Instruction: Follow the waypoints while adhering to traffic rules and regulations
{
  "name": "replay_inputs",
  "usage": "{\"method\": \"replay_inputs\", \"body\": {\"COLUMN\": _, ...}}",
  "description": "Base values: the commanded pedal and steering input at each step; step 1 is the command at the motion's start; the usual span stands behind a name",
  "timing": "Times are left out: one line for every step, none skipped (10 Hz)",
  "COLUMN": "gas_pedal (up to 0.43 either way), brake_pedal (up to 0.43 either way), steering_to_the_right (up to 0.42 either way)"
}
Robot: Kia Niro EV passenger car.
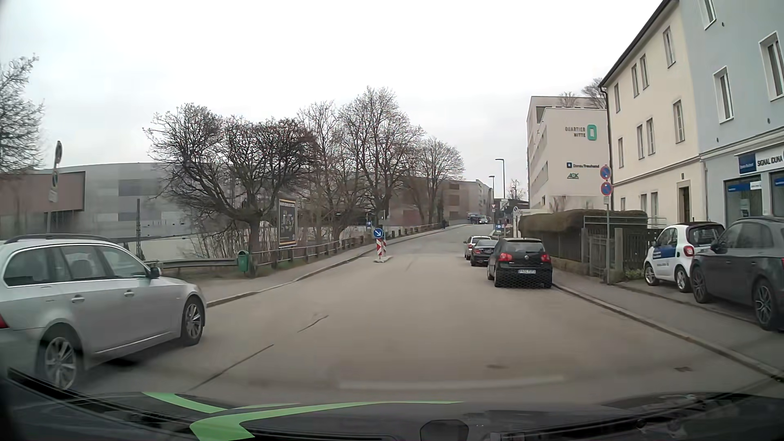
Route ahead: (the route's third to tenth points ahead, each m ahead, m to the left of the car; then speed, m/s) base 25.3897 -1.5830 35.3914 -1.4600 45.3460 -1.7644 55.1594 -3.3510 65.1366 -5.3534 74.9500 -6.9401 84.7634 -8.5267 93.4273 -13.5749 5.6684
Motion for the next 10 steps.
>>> {"method": "replay_inputs", "body": {"gas_pedal": 0.008, "brake_pedal": 0.000, "steering_to_the_right": -0.011}}
{"method": "replay_inputs", "body": {"gas_pedal": 0.008, "brake_pedal": 0.000, "steering_to_the_right": -0.012}}
{"method": "replay_inputs", "body": {"gas_pedal": 0.008, "brake_pedal": 0.000, "steering_to_the_right": -0.012}}
{"method": "replay_inputs", "body": {"gas_pedal": 0.008, "brake_pedal": 0.000, "steering_to_the_right": -0.011}}
{"method": "replay_inputs", "body": {"gas_pedal": 0.008, "brake_pedal": 0.000, "steering_to_the_right": -0.012}}
{"method": "replay_inputs", "body": {"gas_pedal": 0.020, "brake_pedal": 0.000, "steering_to_the_right": -0.010}}
{"method": "replay_inputs", "body": {"gas_pedal": 0.047, "brake_pedal": 0.000, "steering_to_the_right": -0.008}}
{"method": "replay_inputs", "body": {"gas_pedal": 0.079, "brake_pedal": 0.000, "steering_to_the_right": -0.007}}
{"method": "replay_inputs", "body": {"gas_pedal": 0.079, "brake_pedal": 0.000, "steering_to_the_right": -0.006}}
{"method": "replay_inputs", "body": {"gas_pedal": 0.079, "brake_pedal": 0.000, "steering_to_the_right": -0.005}}
